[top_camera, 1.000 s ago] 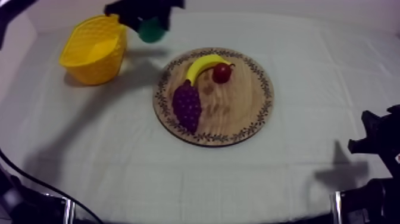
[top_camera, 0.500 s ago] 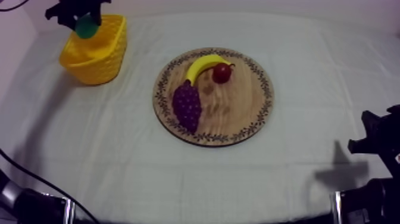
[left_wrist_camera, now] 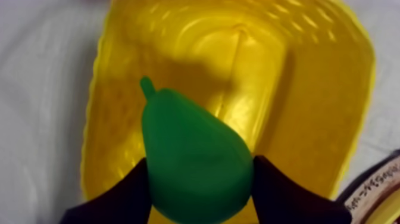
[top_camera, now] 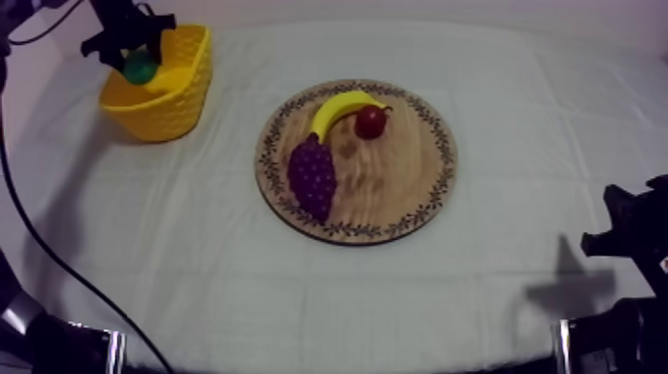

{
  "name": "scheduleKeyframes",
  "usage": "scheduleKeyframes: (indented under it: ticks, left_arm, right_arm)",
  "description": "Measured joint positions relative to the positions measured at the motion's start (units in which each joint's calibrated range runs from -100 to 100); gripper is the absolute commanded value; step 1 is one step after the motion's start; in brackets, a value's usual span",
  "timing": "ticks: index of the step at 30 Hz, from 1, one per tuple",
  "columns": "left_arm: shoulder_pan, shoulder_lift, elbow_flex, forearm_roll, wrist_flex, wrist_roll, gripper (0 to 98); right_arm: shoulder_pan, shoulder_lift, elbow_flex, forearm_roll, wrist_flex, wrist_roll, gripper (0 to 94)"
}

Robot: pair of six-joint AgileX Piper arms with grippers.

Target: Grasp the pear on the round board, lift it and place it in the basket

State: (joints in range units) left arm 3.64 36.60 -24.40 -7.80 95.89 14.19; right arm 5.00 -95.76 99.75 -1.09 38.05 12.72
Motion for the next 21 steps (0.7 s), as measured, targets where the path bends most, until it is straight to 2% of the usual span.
scheduleKeyframes:
  ticks: [7, 21]
  left_arm:
    - [-0.42, 5.35, -2.64, 0.87, -2.16, -0.63, 51.8]
    - [-1.16, 2.46, 0.99, 3.05, -7.20, -1.93, 71.5]
  right_arm:
    - [0.00, 0.00, 0.00, 0.00, 0.00, 0.00, 0.3]
    - [0.00, 0.00, 0.00, 0.00, 0.01, 0.03, 0.3]
